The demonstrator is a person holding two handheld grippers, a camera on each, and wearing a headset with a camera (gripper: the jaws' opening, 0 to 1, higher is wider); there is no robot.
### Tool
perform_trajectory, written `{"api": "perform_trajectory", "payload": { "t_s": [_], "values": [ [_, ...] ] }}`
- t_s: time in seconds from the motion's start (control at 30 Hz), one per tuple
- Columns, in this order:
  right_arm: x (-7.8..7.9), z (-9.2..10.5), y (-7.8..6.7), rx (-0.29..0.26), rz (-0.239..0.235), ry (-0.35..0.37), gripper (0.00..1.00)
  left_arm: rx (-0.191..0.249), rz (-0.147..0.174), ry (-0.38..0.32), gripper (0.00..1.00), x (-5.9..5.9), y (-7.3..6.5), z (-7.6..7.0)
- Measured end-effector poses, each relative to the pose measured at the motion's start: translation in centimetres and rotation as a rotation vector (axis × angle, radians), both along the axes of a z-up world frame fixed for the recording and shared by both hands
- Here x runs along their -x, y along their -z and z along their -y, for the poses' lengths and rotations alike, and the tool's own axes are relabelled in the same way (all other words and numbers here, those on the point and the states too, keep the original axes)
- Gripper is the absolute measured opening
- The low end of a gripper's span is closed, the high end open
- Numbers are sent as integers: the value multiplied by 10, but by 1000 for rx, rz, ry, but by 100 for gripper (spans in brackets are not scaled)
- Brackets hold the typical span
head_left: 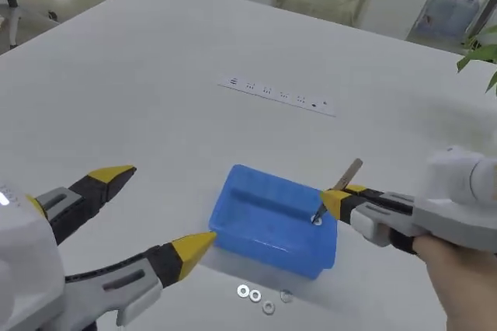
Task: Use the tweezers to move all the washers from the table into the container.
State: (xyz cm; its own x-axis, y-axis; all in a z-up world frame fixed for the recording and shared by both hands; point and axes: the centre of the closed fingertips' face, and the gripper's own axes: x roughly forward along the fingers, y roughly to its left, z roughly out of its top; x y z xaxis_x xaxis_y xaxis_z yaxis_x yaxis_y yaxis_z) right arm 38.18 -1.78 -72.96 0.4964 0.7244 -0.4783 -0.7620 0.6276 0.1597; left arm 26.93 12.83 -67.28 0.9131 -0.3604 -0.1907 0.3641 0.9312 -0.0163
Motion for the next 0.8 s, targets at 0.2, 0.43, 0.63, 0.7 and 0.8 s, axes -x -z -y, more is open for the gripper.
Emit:
{"api": "perform_trajectory", "payload": {
  "t_s": [0.2, 0.43, 0.63, 0.7, 0.8],
  "values": [
    [-5, -2, 18, 33, -4, -7, 3, -7, -7, 2, 71, 0, 1, 2],
    [-4, -7, 30, 48, -15, -18, 3, -2, -11, -9, 71, 0, 1, 1],
    [-7, -3, 36, 63, -27, -3, 3, 2, -16, -3, 71, 0, 1, 3],
    [-7, -3, 37, 67, -22, -6, 3, -1, -16, -1, 71, 0, 1, 3],
    [-7, -2, 40, 79, -18, -14, 3, -3, -17, -2, 71, 0, 1, 3]
  ]
}}
